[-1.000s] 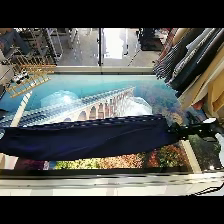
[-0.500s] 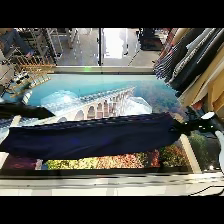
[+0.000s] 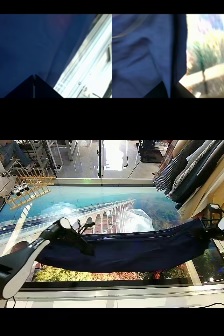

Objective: Fold the clothes and pants, and hang the long-sleeved shirts on hangers.

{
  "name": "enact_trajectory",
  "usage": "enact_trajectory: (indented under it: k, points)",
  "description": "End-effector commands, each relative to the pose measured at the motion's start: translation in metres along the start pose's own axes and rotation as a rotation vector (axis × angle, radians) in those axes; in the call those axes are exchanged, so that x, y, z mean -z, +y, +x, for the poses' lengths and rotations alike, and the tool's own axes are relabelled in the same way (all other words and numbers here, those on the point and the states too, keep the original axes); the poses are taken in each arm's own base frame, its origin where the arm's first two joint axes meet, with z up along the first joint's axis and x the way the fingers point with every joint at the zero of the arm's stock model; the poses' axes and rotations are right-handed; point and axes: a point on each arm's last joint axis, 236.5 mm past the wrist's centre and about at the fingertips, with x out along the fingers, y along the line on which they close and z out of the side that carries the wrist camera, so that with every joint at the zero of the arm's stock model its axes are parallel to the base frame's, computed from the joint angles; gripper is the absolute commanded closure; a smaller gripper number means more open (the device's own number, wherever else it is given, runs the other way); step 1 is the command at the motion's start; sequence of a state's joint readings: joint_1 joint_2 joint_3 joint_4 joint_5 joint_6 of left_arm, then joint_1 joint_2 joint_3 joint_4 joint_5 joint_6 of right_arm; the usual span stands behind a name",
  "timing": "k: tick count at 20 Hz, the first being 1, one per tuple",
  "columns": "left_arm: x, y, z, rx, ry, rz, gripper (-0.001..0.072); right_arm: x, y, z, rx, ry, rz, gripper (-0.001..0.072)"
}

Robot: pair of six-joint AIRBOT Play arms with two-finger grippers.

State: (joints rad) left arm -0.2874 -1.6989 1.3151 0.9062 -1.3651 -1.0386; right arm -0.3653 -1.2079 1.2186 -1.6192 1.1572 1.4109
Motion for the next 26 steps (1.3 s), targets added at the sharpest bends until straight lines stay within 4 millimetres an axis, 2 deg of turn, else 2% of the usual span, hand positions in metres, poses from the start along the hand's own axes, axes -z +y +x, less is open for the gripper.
enact_trajectory:
  k: [1, 2, 3, 6, 8, 10, 11, 12, 13, 14, 15, 17, 19, 20, 21, 22, 23, 24, 26]
  points:
    - [0.004, 0.0, 0.01, -0.033, 0.031, -0.04, 0.0695, -0.004, 0.106, -0.042, -0.198, -0.069, -0.207, 0.0706]
    - [0.002, 0.001, -0.001, -0.039, 0.007, -0.057, 0.0695, 0.006, 0.158, -0.052, -0.312, -0.05, -0.251, 0.0706]
    - [0.001, 0.003, -0.015, -0.043, -0.018, -0.065, 0.0695, 0.016, 0.2, -0.062, -0.384, -0.04, -0.287, 0.0706]
    - [0.006, 0.01, -0.065, -0.056, -0.101, -0.095, 0.0695, 0.048, 0.316, -0.081, -0.514, -0.039, -0.347, 0.0706]
    - [0.016, 0.017, -0.096, -0.06, -0.14, -0.128, 0.0695, 0.079, 0.39, -0.079, -0.59, -0.023, -0.372, 0.0705]
    - [0.027, 0.023, -0.116, -0.054, -0.154, -0.162, 0.0695, 0.111, 0.458, -0.06, -0.654, -0.02, -0.402, 0.0699]
    - [0.032, 0.026, -0.12, -0.047, -0.149, -0.178, 0.0695, 0.132, 0.482, -0.047, -0.669, 0.002, -0.432, 0.0608]
    - [0.037, 0.028, -0.122, -0.04, -0.143, -0.189, 0.0694, 0.156, 0.493, -0.033, -0.668, 0.069, -0.446, 0.0372]
    - [0.038, 0.031, -0.124, -0.039, -0.145, -0.197, 0.0694, 0.173, 0.488, -0.024, -0.638, 0.138, -0.466, 0.024]
    - [0.038, 0.032, -0.125, -0.041, -0.149, -0.198, 0.0694, 0.174, 0.474, -0.02, -0.596, 0.159, -0.501, 0.0248]
    - [0.036, 0.033, -0.125, -0.045, -0.157, -0.198, 0.0694, 0.16, 0.453, -0.021, -0.548, 0.143, -0.512, 0.0248]
    - [0.028, 0.032, -0.12, -0.057, -0.168, -0.185, 0.0694, 0.113, 0.404, -0.035, -0.503, 0.082, -0.443, 0.0248]
    - [0.02, 0.029, -0.108, -0.062, -0.16, -0.162, 0.0694, 0.076, 0.343, -0.042, -0.468, 0.042, -0.319, 0.0248]
    - [0.018, 0.025, -0.099, -0.059, -0.145, -0.15, 0.0695, 0.069, 0.306, -0.038, -0.438, 0.053, -0.253, 0.0248]
    - [0.015, 0.022, -0.089, -0.055, -0.128, -0.138, 0.0694, 0.073, 0.27, -0.027, -0.415, 0.096, -0.204, 0.0246]
    - [0.013, 0.019, -0.08, -0.05, -0.11, -0.128, 0.0695, 0.085, 0.243, -0.015, -0.408, 0.161, -0.155, 0.0214]
    - [0.011, 0.017, -0.069, -0.046, -0.092, -0.119, 0.0694, 0.097, 0.223, 0.0, -0.42, 0.219, -0.111, 0.0091]
    - [0.01, 0.014, -0.058, -0.042, -0.072, -0.112, 0.0694, 0.106, 0.207, 0.014, -0.444, 0.254, -0.049, 0.0046]
    - [0.011, 0.009, -0.04, -0.028, -0.027, -0.099, 0.0694, 0.103, 0.189, 0.037, -0.489, 0.24, 0.037, 0.0003]
